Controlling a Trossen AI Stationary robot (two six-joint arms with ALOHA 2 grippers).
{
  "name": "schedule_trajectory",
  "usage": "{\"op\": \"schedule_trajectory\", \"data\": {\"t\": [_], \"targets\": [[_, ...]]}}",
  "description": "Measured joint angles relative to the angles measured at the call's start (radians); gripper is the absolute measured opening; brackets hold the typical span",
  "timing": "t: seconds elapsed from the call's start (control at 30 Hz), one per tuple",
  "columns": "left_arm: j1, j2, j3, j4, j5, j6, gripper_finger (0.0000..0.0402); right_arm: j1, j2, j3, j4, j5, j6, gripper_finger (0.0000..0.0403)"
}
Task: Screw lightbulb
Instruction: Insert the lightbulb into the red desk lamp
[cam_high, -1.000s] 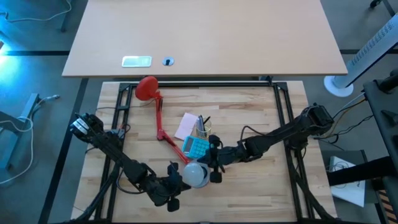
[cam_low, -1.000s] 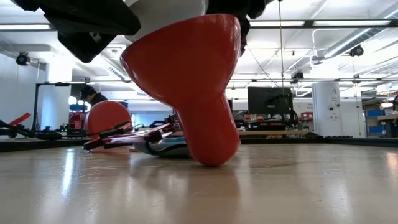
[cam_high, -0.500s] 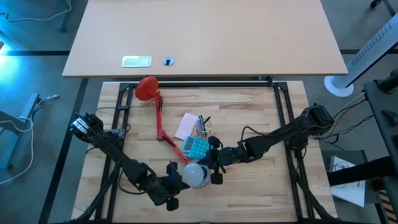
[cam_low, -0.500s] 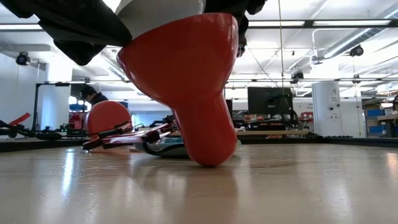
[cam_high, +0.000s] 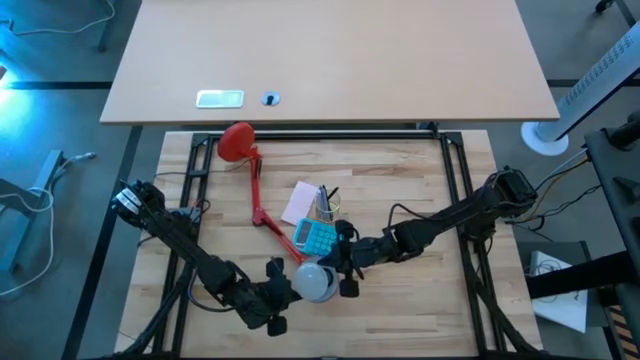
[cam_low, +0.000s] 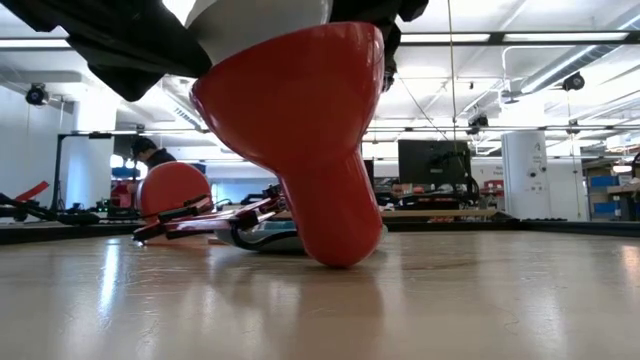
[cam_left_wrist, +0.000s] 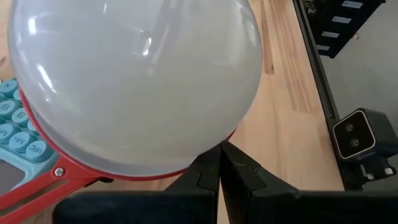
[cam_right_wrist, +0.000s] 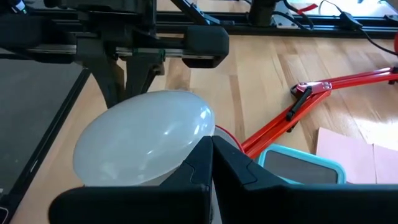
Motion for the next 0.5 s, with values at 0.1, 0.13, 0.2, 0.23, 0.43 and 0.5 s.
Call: {"op": "schedule_trajectory", "data": {"t": [0.1, 0.13, 0.2, 0.23, 0.43, 0.5], "targets": [[0.0, -0.001, -0.002, -0.002, 0.0, -0.008, 0.0, 0.001, 0.0, 0.0, -0.003, -0.006, 0.0, 0.0], [0.0, -0.001, -0.002, -0.002, -0.001, -0.009, 0.0, 0.001, 0.0, 0.0, -0.005, -0.013, 0.0, 0.0], [0.0, -0.001, -0.002, -0.002, -0.009, -0.011, 0.0, 0.002, 0.0, 0.0, -0.007, -0.018, 0.0, 0.0], [0.0, -0.001, -0.002, -0.002, -0.014, -0.011, 0.0, 0.002, 0.0, 0.0, -0.007, -0.018, 0.0, 0.0], [0.006, -0.001, -0.003, -0.002, -0.016, -0.011, 0.0, 0.004, -0.001, 0.0, -0.009, -0.018, 0.0, 0.0], [0.006, -0.001, -0.003, -0.002, -0.017, -0.011, 0.0, 0.004, -0.001, 0.0, -0.015, -0.018, 0.001, 0.0]]}}
